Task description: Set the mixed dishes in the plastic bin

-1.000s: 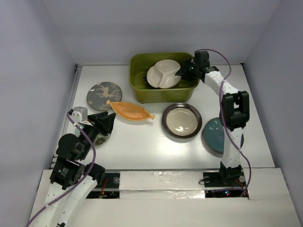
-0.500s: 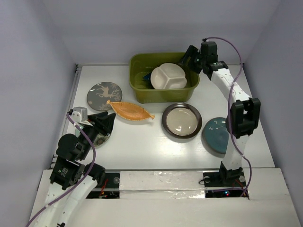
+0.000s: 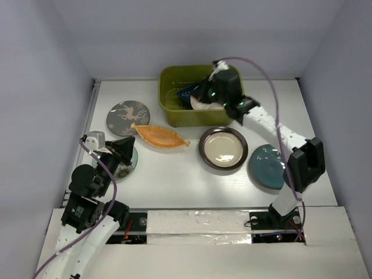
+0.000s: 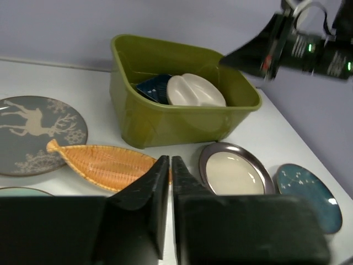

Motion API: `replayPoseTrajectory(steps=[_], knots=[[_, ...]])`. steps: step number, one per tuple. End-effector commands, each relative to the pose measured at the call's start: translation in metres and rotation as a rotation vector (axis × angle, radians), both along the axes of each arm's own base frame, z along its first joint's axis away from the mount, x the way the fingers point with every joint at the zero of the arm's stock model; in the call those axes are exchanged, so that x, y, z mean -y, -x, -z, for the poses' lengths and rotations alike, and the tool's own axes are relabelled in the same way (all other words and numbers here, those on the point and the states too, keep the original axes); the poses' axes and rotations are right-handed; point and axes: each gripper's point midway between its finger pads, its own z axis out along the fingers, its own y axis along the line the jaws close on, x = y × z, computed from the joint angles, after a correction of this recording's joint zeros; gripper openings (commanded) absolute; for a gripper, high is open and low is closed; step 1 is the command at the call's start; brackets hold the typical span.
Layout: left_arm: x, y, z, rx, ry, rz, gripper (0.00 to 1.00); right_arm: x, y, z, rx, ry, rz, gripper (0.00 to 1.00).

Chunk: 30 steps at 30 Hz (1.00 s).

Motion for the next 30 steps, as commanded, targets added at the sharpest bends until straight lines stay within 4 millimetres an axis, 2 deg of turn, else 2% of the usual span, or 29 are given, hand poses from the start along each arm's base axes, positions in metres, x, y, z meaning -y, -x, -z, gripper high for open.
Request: replayPoseTrajectory(steps=[1,3,4,5,6,7,8,9,10,11,12,13,14,15,17,20,23,25,30], knots=[[-0.019,0.0,-0.027,0.066,0.052,-0.096,0.01,-0.082,0.057,0.001,0.055,-0.097,-0.192,0.0],[-0.023,0.0,-0.027,0.062,0.059,-0.12,0.0,-0.115,0.084,0.017,0.027,-0.131,-0.267,0.0],[-0.027,0.0,-0.028,0.063,0.066,-0.138,0.0,-0.145,0.11,0.015,0.025,-0.195,-0.333,0.0],[-0.03,-0.001,-0.028,0.063,0.071,-0.157,0.0,-0.159,0.123,0.042,-0.018,-0.193,-0.364,0.0],[-0.032,-0.001,-0.028,0.063,0.076,-0.164,0.0,-0.171,0.132,0.051,-0.03,-0.207,-0.375,0.0],[-0.034,-0.001,-0.028,0.064,0.081,-0.176,0.0,-0.192,0.151,0.054,-0.049,-0.249,-0.402,0.0],[-0.036,-0.001,-0.029,0.065,0.085,-0.188,0.0,-0.205,0.156,0.079,-0.095,-0.238,-0.408,0.03],[-0.037,-0.001,-0.028,0.063,0.086,-0.191,0.0,-0.215,0.161,0.09,-0.124,-0.245,-0.417,0.06],[-0.037,-0.001,-0.028,0.063,0.086,-0.193,0.0,-0.225,0.167,0.095,-0.154,-0.283,-0.421,0.1],[-0.037,-0.002,-0.028,0.06,0.084,-0.193,0.0,-0.237,0.179,0.106,-0.178,-0.283,-0.438,0.23],[-0.036,-0.002,-0.027,0.057,0.084,-0.191,0.0,-0.248,0.179,0.129,-0.218,-0.265,-0.433,0.29],[-0.036,-0.002,-0.028,0.059,0.083,-0.188,0.02,-0.256,0.188,0.141,-0.26,-0.263,-0.435,0.38],[-0.036,-0.002,-0.028,0.059,0.083,-0.185,0.04,-0.262,0.189,0.149,-0.272,-0.262,-0.426,0.43],[-0.035,-0.002,-0.027,0.057,0.082,-0.184,0.08,-0.268,0.189,0.166,-0.295,-0.248,-0.413,0.51],[-0.034,-0.001,-0.027,0.06,0.083,-0.178,0.15,-0.275,0.193,0.182,-0.339,-0.244,-0.396,0.58],[-0.033,0.0,-0.029,0.068,0.083,-0.165,0.25,-0.285,0.197,0.205,-0.374,-0.234,-0.372,0.58],[-0.031,0.001,-0.03,0.071,0.084,-0.158,0.27,-0.292,0.192,0.223,-0.414,-0.243,-0.341,0.59],[-0.031,0.002,-0.03,0.074,0.085,-0.156,0.28,-0.298,0.192,0.226,-0.439,-0.278,-0.341,0.58],[-0.031,0.003,-0.031,0.081,0.086,-0.15,0.29,-0.308,0.187,0.247,-0.496,-0.33,-0.308,0.52]])
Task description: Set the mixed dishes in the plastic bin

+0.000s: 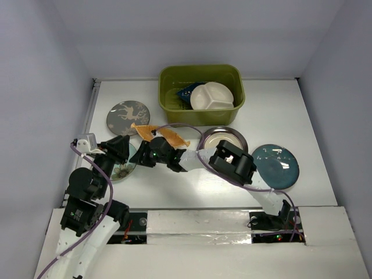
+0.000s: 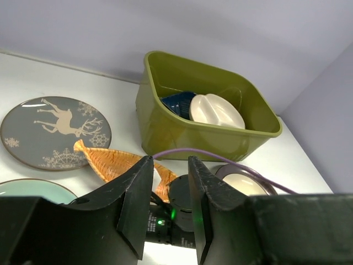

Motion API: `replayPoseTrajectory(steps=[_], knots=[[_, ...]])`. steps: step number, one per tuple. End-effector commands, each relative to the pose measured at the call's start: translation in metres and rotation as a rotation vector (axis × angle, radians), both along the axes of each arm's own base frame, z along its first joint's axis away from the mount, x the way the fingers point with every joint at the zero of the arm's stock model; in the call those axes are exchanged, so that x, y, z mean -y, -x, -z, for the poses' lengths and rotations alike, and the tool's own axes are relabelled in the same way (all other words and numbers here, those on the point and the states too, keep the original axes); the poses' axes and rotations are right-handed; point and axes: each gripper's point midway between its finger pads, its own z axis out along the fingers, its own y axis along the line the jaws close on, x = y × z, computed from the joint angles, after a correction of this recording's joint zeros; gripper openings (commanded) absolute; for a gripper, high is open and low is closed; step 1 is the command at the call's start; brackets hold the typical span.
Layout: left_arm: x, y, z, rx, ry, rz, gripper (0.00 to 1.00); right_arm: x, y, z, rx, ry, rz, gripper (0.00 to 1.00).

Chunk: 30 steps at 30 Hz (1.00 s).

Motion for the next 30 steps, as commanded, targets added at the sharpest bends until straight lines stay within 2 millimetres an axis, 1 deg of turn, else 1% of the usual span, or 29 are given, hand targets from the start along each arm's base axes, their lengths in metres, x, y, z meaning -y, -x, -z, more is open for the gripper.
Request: replayPoseTrajectory(steps=[1,3,4,5,10,14,15,16,17,18,20,21,23,24,27,29,30], knots=[[-0.002,0.008,-0.027,0.079,0.031,0.01,0.29,-0.016,-0.006,-0.004,-0.038,-0.085,0.055,0.51],[-0.002,0.009,-0.027,0.08,0.032,0.008,0.29,-0.02,-0.005,0.004,-0.058,-0.091,0.05,0.47],[-0.003,0.009,-0.027,0.077,0.031,0.007,0.29,-0.021,-0.006,0.004,-0.057,-0.102,0.051,0.45],[-0.003,0.009,-0.027,0.079,0.031,0.007,0.29,-0.024,-0.001,0.005,-0.058,-0.104,0.046,0.43],[-0.003,0.01,-0.028,0.082,0.031,0.006,0.29,-0.026,-0.004,0.004,-0.053,-0.104,0.056,0.35],[-0.003,0.009,-0.028,0.082,0.031,0.005,0.29,-0.025,-0.004,0.003,-0.051,-0.118,0.059,0.21],[-0.003,0.009,-0.028,0.082,0.031,0.003,0.29,-0.025,-0.004,0.001,-0.05,-0.123,0.06,0.13],[-0.004,0.009,-0.028,0.082,0.031,0.002,0.29,-0.024,-0.004,0.002,-0.044,-0.12,0.056,0.09],[-0.004,0.009,-0.028,0.08,0.031,0.0,0.29,-0.023,-0.003,-0.001,-0.038,-0.122,0.051,0.02],[-0.004,0.009,-0.028,0.08,0.031,-0.001,0.29,-0.023,0.0,-0.004,-0.033,-0.129,0.037,0.0],[-0.004,0.009,-0.028,0.08,0.03,-0.003,0.29,-0.02,0.0,-0.02,0.007,-0.162,0.03,0.0],[-0.005,0.009,-0.028,0.082,0.031,-0.006,0.29,-0.015,0.005,-0.035,0.031,-0.174,0.035,0.0],[-0.008,0.009,-0.029,0.086,0.031,-0.021,0.29,-0.008,0.004,-0.057,0.093,-0.187,0.039,0.0],[-0.008,0.009,-0.029,0.087,0.032,-0.023,0.29,-0.001,0.003,-0.08,0.124,-0.207,0.059,0.0],[-0.011,0.011,-0.031,0.094,0.038,-0.032,0.29,0.009,0.004,-0.12,0.198,-0.235,0.059,0.0],[-0.019,0.013,-0.033,0.099,0.049,-0.068,0.28,0.023,0.005,-0.169,0.284,-0.24,0.064,0.0],[-0.019,0.015,-0.035,0.109,0.055,-0.068,0.28,0.023,0.005,-0.169,0.285,-0.24,0.065,0.0]])
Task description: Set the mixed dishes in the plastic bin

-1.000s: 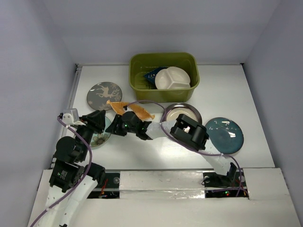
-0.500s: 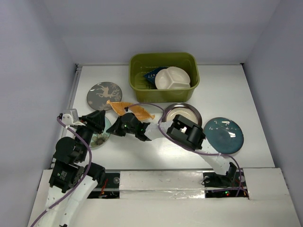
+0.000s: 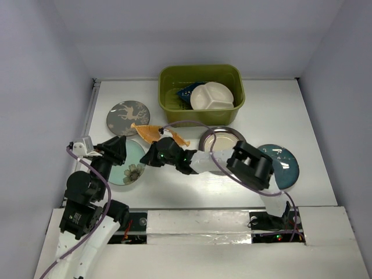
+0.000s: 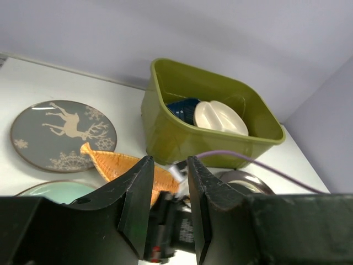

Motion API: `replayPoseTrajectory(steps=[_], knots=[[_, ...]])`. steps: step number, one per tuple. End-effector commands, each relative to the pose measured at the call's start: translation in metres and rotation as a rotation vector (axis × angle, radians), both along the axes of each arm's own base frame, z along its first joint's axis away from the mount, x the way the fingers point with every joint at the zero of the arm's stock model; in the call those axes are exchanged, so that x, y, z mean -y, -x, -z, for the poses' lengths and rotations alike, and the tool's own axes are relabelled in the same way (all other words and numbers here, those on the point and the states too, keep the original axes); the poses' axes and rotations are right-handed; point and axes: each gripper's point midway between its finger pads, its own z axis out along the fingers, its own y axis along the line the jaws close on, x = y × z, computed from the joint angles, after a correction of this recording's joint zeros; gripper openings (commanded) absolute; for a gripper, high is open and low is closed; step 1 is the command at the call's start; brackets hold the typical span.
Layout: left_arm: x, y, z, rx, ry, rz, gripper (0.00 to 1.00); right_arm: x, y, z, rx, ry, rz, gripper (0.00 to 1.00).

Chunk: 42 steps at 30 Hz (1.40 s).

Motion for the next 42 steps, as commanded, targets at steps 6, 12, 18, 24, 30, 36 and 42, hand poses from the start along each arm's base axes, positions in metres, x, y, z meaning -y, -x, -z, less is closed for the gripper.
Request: replayPoseTrajectory(steps=[6,12,18,24,30,36,42], knots=[[-0.024,0.017,-0.035,0.11,0.074,-0.093,0.27,0.045,-0.03,-0.219,0.372,-0.253,0.086,0.0],[-0.026,0.018,-0.034,0.107,0.077,-0.1,0.27,0.122,-0.09,-0.271,0.462,-0.281,0.138,0.0],[-0.024,0.017,-0.034,0.109,0.076,-0.092,0.28,0.211,-0.164,-0.292,0.524,-0.161,0.254,0.0],[-0.023,0.018,-0.034,0.112,0.076,-0.084,0.28,0.266,-0.225,-0.278,0.481,-0.064,0.31,0.0],[-0.023,0.018,-0.035,0.115,0.076,-0.083,0.28,0.296,-0.278,-0.235,0.372,0.038,0.331,0.0],[-0.024,0.018,-0.035,0.113,0.077,-0.087,0.28,0.315,-0.308,-0.202,0.301,0.081,0.341,0.0],[-0.025,0.018,-0.035,0.112,0.08,-0.093,0.28,0.325,-0.32,-0.174,0.243,0.11,0.355,0.0]])
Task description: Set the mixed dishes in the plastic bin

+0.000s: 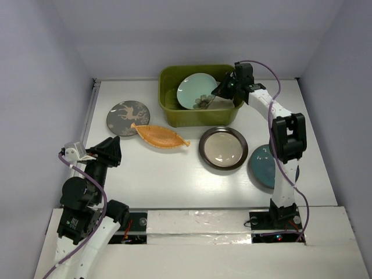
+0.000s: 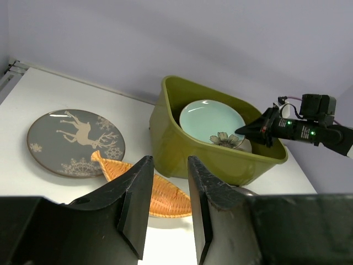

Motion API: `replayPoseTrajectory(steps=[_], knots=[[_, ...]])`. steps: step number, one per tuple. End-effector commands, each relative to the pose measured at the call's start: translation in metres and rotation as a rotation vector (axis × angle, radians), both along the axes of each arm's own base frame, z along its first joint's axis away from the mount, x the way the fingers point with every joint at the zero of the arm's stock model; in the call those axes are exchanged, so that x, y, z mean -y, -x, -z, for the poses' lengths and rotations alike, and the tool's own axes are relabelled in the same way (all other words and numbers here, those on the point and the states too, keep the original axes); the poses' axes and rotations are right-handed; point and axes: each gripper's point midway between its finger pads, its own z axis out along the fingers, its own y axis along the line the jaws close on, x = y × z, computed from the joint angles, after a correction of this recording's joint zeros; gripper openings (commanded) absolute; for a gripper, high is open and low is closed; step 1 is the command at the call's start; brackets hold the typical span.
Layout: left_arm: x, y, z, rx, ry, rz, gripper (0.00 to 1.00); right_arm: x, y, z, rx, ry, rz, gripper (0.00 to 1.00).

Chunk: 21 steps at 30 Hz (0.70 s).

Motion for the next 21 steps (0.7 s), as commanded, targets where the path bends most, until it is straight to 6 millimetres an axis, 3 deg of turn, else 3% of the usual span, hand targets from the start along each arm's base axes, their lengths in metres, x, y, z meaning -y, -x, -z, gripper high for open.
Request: replayPoseTrajectory(steps=[1,5,7,8,9,11,15,21], knots=[[-0.005,0.008,-0.023,0.069,0.035,-0.012,0.29,0.002,-0.019,-0.076,0.195,-0.055,-0.015,0.0],[-0.005,0.007,-0.022,0.065,0.036,-0.013,0.29,0.006,-0.021,-0.048,0.135,-0.009,-0.004,0.04],[-0.005,0.007,-0.022,0.065,0.036,-0.013,0.29,0.009,-0.022,-0.034,0.101,0.023,0.003,0.24],[-0.005,0.006,-0.022,0.063,0.036,-0.013,0.29,0.011,-0.022,-0.032,0.099,0.032,0.007,0.24],[-0.005,0.007,-0.022,0.063,0.036,-0.013,0.29,0.012,-0.022,-0.027,0.091,0.041,0.013,0.34],[-0.005,0.006,-0.021,0.062,0.035,-0.011,0.29,0.017,-0.022,-0.023,0.085,0.062,0.036,0.43],[-0.004,0.006,-0.022,0.062,0.034,-0.01,0.29,0.023,-0.019,-0.03,0.107,0.074,0.059,0.51],[-0.004,0.006,-0.021,0.059,0.033,-0.008,0.29,0.032,-0.01,-0.073,0.189,0.084,0.091,0.69]])
